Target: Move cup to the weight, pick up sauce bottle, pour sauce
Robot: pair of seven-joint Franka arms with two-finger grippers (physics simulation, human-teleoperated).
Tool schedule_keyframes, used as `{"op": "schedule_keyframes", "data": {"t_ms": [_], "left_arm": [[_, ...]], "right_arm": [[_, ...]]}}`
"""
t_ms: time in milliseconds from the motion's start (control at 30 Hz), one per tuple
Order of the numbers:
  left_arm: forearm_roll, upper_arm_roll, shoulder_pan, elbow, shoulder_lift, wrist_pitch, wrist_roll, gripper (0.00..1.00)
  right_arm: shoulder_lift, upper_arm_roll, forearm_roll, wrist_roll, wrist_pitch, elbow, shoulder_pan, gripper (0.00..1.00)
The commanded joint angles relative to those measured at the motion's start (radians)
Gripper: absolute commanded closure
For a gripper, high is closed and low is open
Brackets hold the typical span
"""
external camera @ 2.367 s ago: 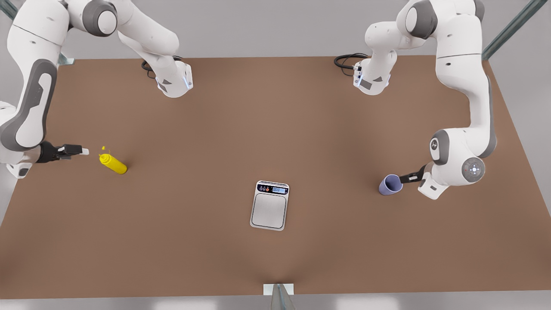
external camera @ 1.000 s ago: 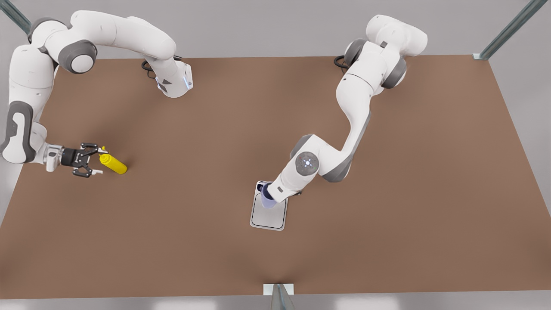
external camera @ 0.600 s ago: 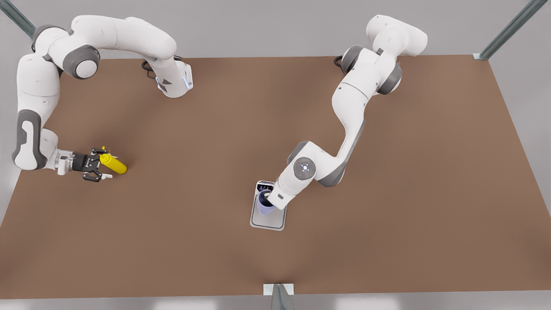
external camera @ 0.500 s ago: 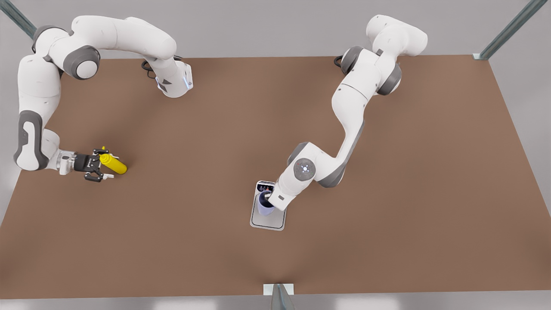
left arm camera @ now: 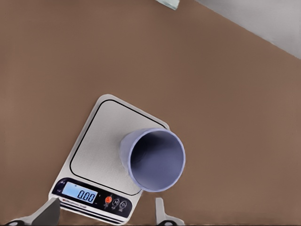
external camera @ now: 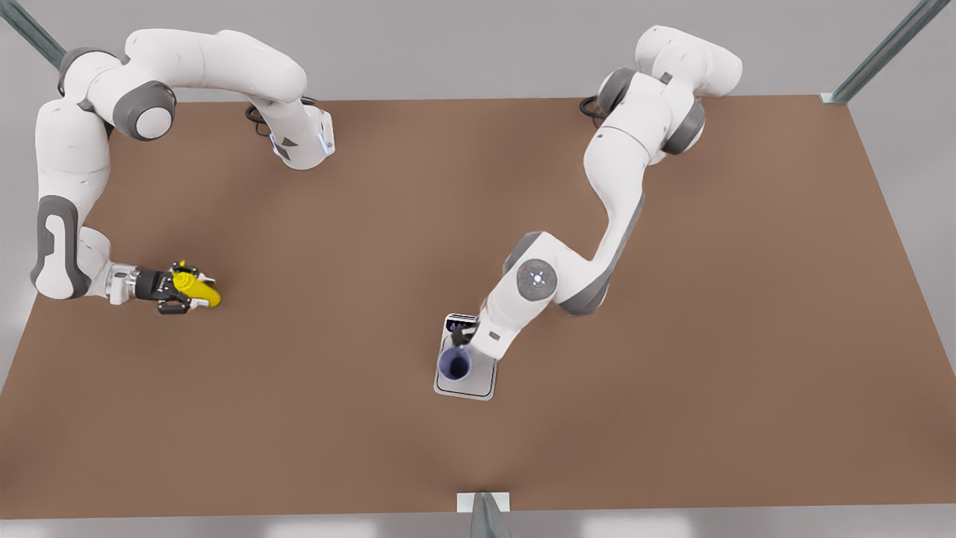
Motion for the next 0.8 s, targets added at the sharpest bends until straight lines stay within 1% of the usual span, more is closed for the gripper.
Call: {"op": "schedule_keyframes", "data": {"t_ms": [0,33,67,100,133,167,200,233,267,333,400,433,467,500,567,600,633,667,767], "left_arm": [[0.009,0.000,0.067,0.002,-0.123,-0.449,-0.136,0.00],[0.043,0.005,0.118,0.002,-0.185,-0.544,-0.066,0.00],[0.121,0.005,0.193,0.002,-0.223,-0.651,0.129,0.00],[0.193,0.005,0.288,0.002,-0.245,-0.737,0.431,0.00],[0.219,0.005,0.359,0.002,-0.275,-0.786,0.568,0.00],[0.224,0.005,0.370,0.008,-0.278,-0.765,0.569,0.00],[0.215,0.002,0.426,-0.044,-0.332,-0.754,0.600,0.00],[0.218,-0.018,0.456,-0.447,-0.572,-0.528,0.670,0.00],[0.219,-0.023,0.462,-0.566,-0.640,-0.481,0.741,0.00],[0.218,-0.021,0.456,-0.520,-0.639,-0.565,0.789,0.00],[0.203,-0.021,0.456,-0.512,-0.637,-0.579,0.787,0.00],[0.187,-0.021,0.462,-0.506,-0.622,-0.579,0.782,0.00],[0.184,-0.023,0.459,-0.508,-0.617,-0.593,0.782,0.00],[0.184,-0.023,0.456,-0.508,-0.610,-0.648,0.784,0.00],[0.184,-0.024,0.443,-0.508,-0.581,-0.650,0.785,0.00],[0.187,-0.046,0.443,-0.508,-0.577,-0.650,0.786,0.00],[0.189,-0.047,0.436,-0.506,-0.577,-0.647,0.786,0.00],[0.190,-0.046,0.436,-0.502,-0.577,-0.645,0.786,0.00],[0.187,-0.046,0.439,-0.502,-0.577,-0.645,0.787,0.00]], "right_arm": [[-0.004,0.000,0.002,-0.089,-0.012,0.000,0.000,0.45],[-0.005,0.000,0.002,-0.088,-0.025,0.001,0.002,0.45],[-0.005,0.000,0.002,-0.085,-0.031,0.001,0.008,0.45],[-0.007,0.000,0.002,-0.080,-0.032,0.003,0.008,0.45],[-0.008,0.000,0.002,-0.079,-0.042,0.005,0.007,0.45],[-0.008,0.000,0.002,-0.076,-0.045,0.008,0.007,0.45],[-0.021,0.000,0.002,-0.063,-0.055,0.008,0.008,0.45],[-0.030,0.000,0.002,-0.054,-0.065,0.009,0.011,0.45],[-0.048,0.000,0.000,-0.017,-0.068,0.009,0.023,0.44],[-0.097,-0.001,-0.003,0.052,-0.068,0.011,0.094,0.44],[-0.159,-0.012,-0.007,0.130,-0.042,0.027,0.200,0.44],[-0.202,-0.015,-0.035,0.214,0.001,0.060,0.275,0.44],[-0.231,-0.012,-0.036,0.259,0.067,0.052,0.332,0.44],[-0.269,-0.014,-0.039,0.292,0.124,0.041,0.391,0.44],[-0.318,-0.015,-0.096,0.473,0.260,0.047,0.548,0.44],[-0.334,-0.015,-0.127,0.578,0.300,0.057,0.605,0.44],[-0.331,-0.014,-0.159,0.697,0.346,0.100,0.665,0.44],[-0.300,-0.011,-0.216,0.832,0.353,0.187,0.717,0.44],[-0.232,-0.009,-0.404,1.184,0.370,0.359,0.836,0.44]]}}
